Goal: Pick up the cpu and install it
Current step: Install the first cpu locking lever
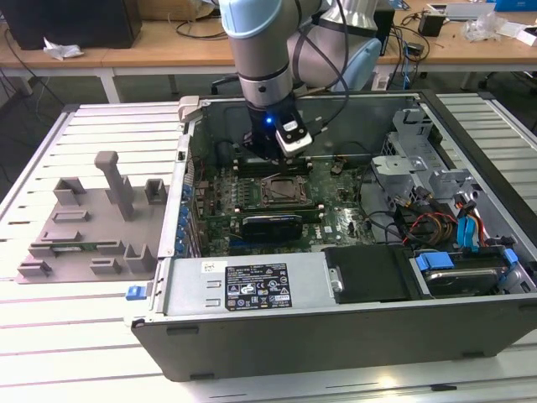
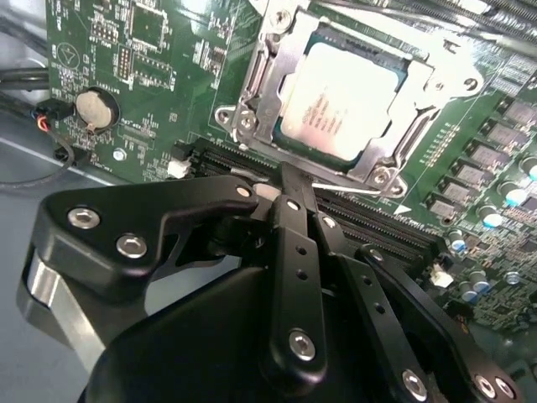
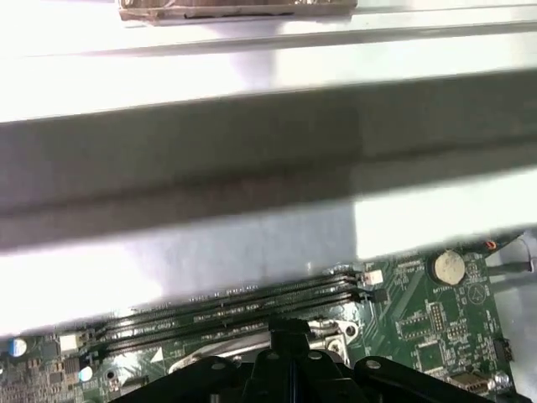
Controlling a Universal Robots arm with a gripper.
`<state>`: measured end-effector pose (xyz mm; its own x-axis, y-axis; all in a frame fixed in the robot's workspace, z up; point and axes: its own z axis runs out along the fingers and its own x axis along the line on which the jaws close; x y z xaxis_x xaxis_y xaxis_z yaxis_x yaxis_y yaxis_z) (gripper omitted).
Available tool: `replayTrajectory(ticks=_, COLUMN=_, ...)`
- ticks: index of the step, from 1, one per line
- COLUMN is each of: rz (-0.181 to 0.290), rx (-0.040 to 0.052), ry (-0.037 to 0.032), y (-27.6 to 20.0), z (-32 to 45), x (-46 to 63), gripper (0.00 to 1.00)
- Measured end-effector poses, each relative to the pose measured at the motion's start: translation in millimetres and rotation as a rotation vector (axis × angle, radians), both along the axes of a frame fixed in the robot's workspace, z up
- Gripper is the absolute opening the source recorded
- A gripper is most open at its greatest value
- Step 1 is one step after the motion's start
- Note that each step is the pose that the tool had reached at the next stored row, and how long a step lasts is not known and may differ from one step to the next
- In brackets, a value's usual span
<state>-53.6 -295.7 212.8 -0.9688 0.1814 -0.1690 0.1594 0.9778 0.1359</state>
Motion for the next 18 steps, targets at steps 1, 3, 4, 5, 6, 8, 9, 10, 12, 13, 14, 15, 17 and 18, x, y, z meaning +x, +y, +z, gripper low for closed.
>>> replayTrajectory(ticks=1, rz=0.000, rx=0.0010, ry=-0.0005, y=0.4, z=0.0, x=-0.1, gripper=0.11)
replayTrajectory(ticks=3, rz=0.000, rx=0.0037, ry=-0.0017, y=0.9, z=-0.1, x=-0.3, gripper=0.11)
replayTrajectory(ticks=4, rz=0.000, rx=0.0050, ry=-0.0023, y=1.1, z=-0.1, x=-0.5, gripper=0.11)
replayTrajectory(ticks=5, rz=0.000, rx=0.0072, ry=-0.0034, y=1.4, z=-0.2, x=-1.0, gripper=0.11)
replayTrajectory(ticks=6, rz=-0.001, rx=0.0086, ry=-0.0042, y=1.6, z=-0.3, x=-1.9, gripper=0.11)
replayTrajectory(ticks=8, rz=-0.008, rx=0.0087, ry=-0.0041, y=1.7, z=-1.0, x=-2.4, gripper=0.11)
replayTrajectory(ticks=9, rz=-0.018, rx=0.0086, ry=-0.0042, y=1.7, z=-1.5, x=-2.4, gripper=0.11)
replayTrajectory(ticks=10, rz=-0.031, rx=0.0087, ry=-0.0044, y=1.7, z=-2.0, x=-2.3, gripper=0.11)
replayTrajectory(ticks=12, rz=-0.050, rx=0.0088, ry=-0.0045, y=1.7, z=-2.7, x=-2.5, gripper=0.11)
replayTrajectory(ticks=13, rz=-0.056, rx=0.0098, ry=-0.0043, y=2.1, z=-3.0, x=-3.6, gripper=0.11)
replayTrajectory(ticks=14, rz=-0.059, rx=0.0125, ry=-0.0043, y=2.7, z=-3.3, x=-5.1, gripper=0.11)
replayTrajectory(ticks=15, rz=-0.063, rx=0.0160, ry=-0.0043, y=3.4, z=-3.7, x=-6.8, gripper=0.11)
replayTrajectory(ticks=17, rz=-0.067, rx=0.0199, ry=-0.0045, y=4.4, z=-4.4, x=-8.0, gripper=0.11)
replayTrajectory(ticks=18, rz=-0.072, rx=0.0212, ry=-0.0045, y=4.5, z=-5.2, x=-8.0, gripper=0.11)
